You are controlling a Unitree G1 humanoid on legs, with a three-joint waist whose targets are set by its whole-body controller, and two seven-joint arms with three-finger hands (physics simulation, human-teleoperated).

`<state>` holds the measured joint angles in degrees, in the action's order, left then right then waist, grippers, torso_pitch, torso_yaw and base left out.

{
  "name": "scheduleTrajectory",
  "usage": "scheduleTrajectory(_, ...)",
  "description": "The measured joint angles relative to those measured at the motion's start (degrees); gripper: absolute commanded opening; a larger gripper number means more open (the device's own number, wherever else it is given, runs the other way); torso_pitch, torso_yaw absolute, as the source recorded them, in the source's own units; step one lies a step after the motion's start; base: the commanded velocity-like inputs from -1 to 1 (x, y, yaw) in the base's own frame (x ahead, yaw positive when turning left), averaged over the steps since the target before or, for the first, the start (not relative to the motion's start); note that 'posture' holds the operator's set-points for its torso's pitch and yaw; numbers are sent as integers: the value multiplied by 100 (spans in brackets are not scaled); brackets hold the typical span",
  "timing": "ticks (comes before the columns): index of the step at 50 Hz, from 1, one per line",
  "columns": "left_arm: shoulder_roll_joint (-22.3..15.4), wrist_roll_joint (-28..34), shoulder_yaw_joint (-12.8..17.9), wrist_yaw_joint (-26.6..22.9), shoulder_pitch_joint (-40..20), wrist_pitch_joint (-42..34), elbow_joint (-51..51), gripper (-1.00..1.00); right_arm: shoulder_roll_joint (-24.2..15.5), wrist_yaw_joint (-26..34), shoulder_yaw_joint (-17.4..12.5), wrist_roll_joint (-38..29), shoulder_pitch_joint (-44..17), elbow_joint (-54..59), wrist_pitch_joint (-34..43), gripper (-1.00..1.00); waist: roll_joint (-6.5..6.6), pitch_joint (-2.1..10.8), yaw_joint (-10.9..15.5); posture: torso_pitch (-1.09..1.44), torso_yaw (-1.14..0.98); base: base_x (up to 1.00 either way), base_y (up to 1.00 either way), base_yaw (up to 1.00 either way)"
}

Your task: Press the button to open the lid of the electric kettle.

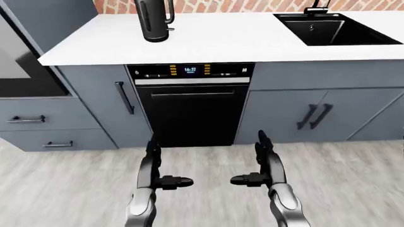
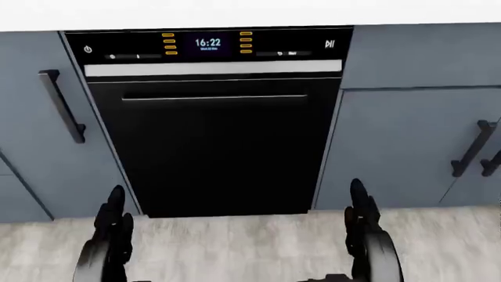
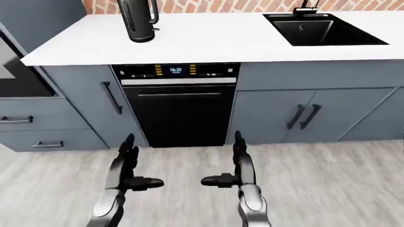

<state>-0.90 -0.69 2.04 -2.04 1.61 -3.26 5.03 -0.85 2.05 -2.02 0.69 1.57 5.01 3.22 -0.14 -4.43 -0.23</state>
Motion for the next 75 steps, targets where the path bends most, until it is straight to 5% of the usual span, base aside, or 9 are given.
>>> scheduleTrajectory(3, -22, -47, 37, -15, -80, 30, -526, 100, -20, 17, -52, 84, -97, -558, -12, 100, -18, 332, 35, 0, 0, 0, 0, 0)
scheduleTrajectory(5, -18, -81, 56, -24, -92, 83, -653, 100, -10, 19, -56, 126, -130, -683, -84, 100, -53, 238, 44, 0, 0, 0, 0, 0)
scheduleTrajectory(13, -58, -197, 165, -49, -2, -357, -1107, 100, -46, 43, -111, 212, -39, -1062, 397, 100, -24, 317, 43, 0, 0, 0, 0, 0)
scheduleTrajectory(24, -303, -463, 802, -21, -251, -1040, -2272, 100, -272, -82, -602, 568, -560, -1916, 1164, 100, -11, 436, 46, 0, 0, 0, 0, 0)
scheduleTrajectory(40, -621, -779, 1453, 62, -532, -2146, -3477, 100, -784, -370, -1198, 1061, -1308, -2411, 2112, 100, -10, 343, 51, 0, 0, 0, 0, 0)
scheduleTrajectory(54, -1236, -1349, 2430, 202, -966, -3226, -4401, 100, -1501, -823, -1834, 1759, -1943, -3054, 2983, 100, 10, 273, 59, 0, 0, 0, 0, 0)
scheduleTrajectory(63, -1527, -1657, 2740, 346, -1129, -3625, -4776, 100, -1748, -876, -1924, 1904, -2062, -3258, 3142, 100, -2, 240, 56, 0, 0, 0, 1, 0)
scheduleTrajectory(75, -1597, -1771, 2747, 350, -1153, -3730, -4857, 100, -1792, -891, -2000, 1857, -2071, -3334, 3187, 100, 362, 175, -46, 0, 0, 10, 20, 0)
